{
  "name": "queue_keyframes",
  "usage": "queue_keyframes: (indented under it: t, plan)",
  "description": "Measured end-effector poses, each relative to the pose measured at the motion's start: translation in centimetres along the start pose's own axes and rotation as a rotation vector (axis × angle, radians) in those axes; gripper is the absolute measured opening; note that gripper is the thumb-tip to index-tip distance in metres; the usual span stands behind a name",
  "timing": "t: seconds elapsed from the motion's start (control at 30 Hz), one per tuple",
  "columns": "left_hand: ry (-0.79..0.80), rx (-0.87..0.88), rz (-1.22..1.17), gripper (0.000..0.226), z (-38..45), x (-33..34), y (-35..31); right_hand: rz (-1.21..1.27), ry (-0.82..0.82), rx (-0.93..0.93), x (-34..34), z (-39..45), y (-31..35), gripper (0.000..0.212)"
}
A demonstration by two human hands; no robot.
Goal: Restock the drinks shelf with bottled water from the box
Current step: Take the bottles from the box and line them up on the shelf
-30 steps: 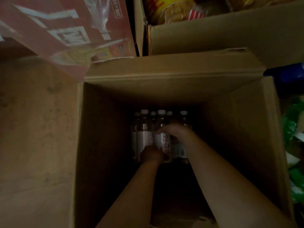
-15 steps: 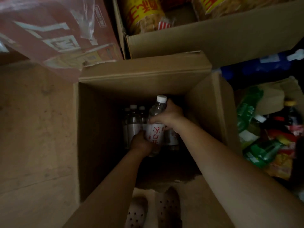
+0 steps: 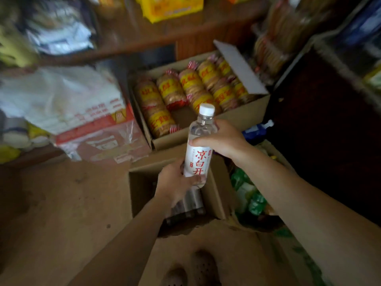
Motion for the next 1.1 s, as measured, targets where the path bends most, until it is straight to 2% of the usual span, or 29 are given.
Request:
queue_keyframes:
  t: [0.13,0.3,0.33,0.43,0.5,0.6,0.7,0.87,1.03,1.1]
  plan:
    - [0.073,0.153,0.003,0.06,-3.9,-1.2,-11.0,0.082,-0.14,-0.109,-8.7,-3.7,8.3,0.046]
    - [0.183,0.384,0.107,0.046,-10.4,-0.1,-24.3,0.13,-0.303,-0.182,-20.1,-10.4,16.0,0.022]
    - [0.204,0.422,0.126,0.043,-11.9,0.5,-26.6,0.146,-0.341,-0.177,-22.2,-11.7,16.9,0.023]
    - [0.265,0.546,0.155,0.044,-16.5,3.0,-32.5,0.181,-0.487,-0.171,-28.2,-16.7,18.9,0.054]
    - [0.326,0.574,0.154,0.054,-19.1,5.2,-35.5,0.18,-0.578,-0.179,-31.7,-20.5,19.8,0.054]
    - [0.394,0.647,0.174,0.059,-23.4,9.6,-39.6,0.179,-0.704,-0.197,-37.0,-26.8,20.5,0.061]
    - [0.487,0.758,0.198,0.046,-28.9,14.8,-43.1,0.157,-0.84,-0.162,-42.1,-33.3,19.7,0.081]
    - [0.652,0.864,0.265,0.039,-37.8,24.1,-45.7,0.088,-1.031,-0.108,-48.1,-45.0,17.4,0.062]
    - [0.751,0.923,0.357,0.045,-45.2,34.2,-46.6,0.1,-1.234,-0.048,-52.4,-55.8,12.9,0.068]
    - [0.798,0.936,0.367,0.045,-48.0,37.8,-46.3,0.073,-1.286,-0.026,-53.9,-59.4,11.2,0.062]
Point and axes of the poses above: each hand's wrist, its own z-axis towards the middle knuckle, its own x-axis out of the palm, y = z × x, the point moved 7 cm from there along z, towards the middle knuckle, and after that the axes turned 10 degrees about -x, right-handed, at the moved point
